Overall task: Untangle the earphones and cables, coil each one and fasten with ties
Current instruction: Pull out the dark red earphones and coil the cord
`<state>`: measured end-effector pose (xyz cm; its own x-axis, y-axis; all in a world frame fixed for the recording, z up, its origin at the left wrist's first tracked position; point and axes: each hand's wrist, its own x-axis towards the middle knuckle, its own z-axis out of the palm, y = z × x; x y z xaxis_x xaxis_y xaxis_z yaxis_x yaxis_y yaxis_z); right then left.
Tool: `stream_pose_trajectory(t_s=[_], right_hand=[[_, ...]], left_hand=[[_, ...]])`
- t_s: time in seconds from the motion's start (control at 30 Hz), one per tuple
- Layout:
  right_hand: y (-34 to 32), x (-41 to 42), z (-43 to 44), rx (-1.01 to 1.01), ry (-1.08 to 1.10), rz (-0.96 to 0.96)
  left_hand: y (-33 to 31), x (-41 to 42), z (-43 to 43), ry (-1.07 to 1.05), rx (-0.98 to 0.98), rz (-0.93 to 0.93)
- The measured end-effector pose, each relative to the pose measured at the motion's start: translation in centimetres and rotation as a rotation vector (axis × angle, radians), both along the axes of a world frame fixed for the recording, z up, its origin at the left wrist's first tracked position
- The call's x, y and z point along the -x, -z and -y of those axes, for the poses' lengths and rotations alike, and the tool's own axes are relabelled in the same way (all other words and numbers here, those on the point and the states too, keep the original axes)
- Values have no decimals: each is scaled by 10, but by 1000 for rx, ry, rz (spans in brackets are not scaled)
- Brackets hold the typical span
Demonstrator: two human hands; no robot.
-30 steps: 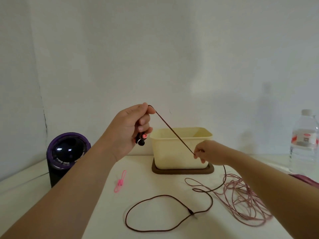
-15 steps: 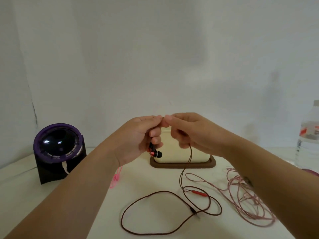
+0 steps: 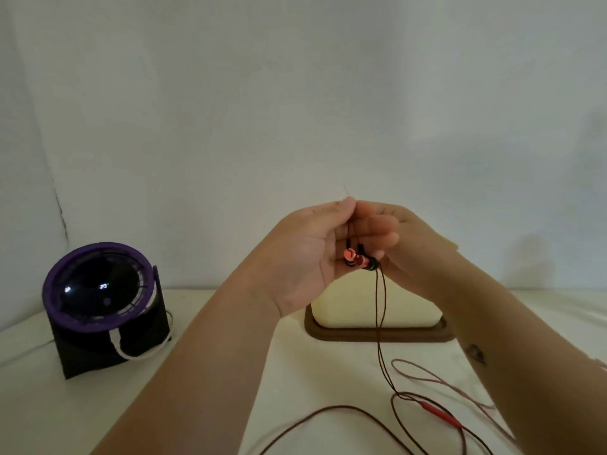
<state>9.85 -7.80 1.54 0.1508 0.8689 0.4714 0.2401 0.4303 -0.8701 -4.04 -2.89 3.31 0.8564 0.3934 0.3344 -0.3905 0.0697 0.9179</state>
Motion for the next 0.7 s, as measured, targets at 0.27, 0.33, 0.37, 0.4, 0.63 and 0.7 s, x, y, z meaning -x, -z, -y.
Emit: stream_pose_trajectory(t_s=[0.27, 0.33, 0.37, 0.4, 0.63, 0.7], right_hand=[[11, 0, -18, 181, 167, 403], [10, 6, -14, 249, 189, 624], [8, 10, -10, 277, 190, 700], [6, 13, -6, 290, 194, 751], [-13, 14, 23, 110, 267, 604], [-16, 12, 29, 87, 300, 563]], left_hand=[[8, -17, -35, -121, 308, 182], [13, -16, -43, -181, 277, 178], [16, -14, -46, -221, 237, 165], [18, -13, -48, -269, 180, 142], [24, -8, -45, -309, -29, 28], [23, -9, -40, -242, 80, 74]])
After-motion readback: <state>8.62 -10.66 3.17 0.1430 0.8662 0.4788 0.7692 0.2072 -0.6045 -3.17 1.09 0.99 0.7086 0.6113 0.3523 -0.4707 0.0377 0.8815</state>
